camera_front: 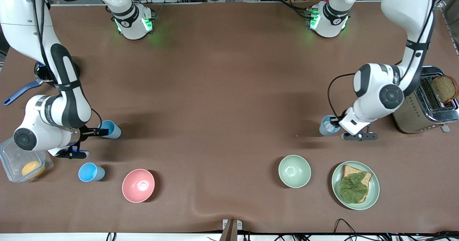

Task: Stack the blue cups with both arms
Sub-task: 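Place the left gripper's cup mid-table while the right gripper lifts its cup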

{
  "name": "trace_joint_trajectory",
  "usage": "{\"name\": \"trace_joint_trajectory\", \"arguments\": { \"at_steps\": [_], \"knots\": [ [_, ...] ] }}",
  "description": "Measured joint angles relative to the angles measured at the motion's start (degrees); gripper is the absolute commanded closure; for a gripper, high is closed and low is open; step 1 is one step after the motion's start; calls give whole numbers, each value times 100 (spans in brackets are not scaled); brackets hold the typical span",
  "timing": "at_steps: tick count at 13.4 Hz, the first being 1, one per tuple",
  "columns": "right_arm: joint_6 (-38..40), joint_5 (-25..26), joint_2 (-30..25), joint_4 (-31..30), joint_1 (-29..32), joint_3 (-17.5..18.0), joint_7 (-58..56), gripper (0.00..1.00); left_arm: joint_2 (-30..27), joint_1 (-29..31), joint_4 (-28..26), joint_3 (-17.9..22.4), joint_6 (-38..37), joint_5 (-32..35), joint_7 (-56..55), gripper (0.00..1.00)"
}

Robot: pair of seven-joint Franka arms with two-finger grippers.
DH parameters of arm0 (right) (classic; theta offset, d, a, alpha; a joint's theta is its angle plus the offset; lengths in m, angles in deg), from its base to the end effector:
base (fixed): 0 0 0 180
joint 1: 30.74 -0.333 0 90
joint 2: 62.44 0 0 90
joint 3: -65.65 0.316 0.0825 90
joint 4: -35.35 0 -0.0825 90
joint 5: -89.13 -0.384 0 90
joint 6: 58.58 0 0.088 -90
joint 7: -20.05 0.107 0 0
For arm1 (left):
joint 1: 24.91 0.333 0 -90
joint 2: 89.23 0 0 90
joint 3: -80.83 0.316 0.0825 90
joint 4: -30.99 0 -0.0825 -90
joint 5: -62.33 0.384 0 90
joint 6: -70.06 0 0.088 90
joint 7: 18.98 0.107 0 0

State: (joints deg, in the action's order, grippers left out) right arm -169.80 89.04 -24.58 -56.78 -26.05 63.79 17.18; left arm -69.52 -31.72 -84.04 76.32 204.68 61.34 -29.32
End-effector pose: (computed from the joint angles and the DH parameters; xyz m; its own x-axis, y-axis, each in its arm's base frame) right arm 0.6512 -0.0724 0.2188 0.9449 -0.0586 -0.3220 -0.0610 -0.9981 0.0026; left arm 0.5914 -0.1171 0.2844 1.0000 -0.0005 -0.0084 -0.0002 -0.9993 0.0379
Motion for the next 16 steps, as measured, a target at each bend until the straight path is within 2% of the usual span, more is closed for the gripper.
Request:
{"name": "trace_joint_trajectory", "arguments": {
  "at_steps": [3,5,11,14,16],
  "knots": [
    [-13,0,26,0,-1,6,0,100,-122,-125,381,-721,-276,0,-1089,100],
    [-20,0,40,-1,-1,7,0,100,-4,-390,649,-945,-296,0,-1910,100],
    [-12,0,31,38,-12,36,-109,100,1193,-1531,1832,-972,-296,0,-4036,100],
    [89,1,-9,132,-16,42,-329,100,1847,-1995,2392,-966,-295,0,-4543,100],
    [328,0,-139,219,-24,58,-524,100,2077,-2195,2522,-952,-290,0,-4676,100]
  ]
}}
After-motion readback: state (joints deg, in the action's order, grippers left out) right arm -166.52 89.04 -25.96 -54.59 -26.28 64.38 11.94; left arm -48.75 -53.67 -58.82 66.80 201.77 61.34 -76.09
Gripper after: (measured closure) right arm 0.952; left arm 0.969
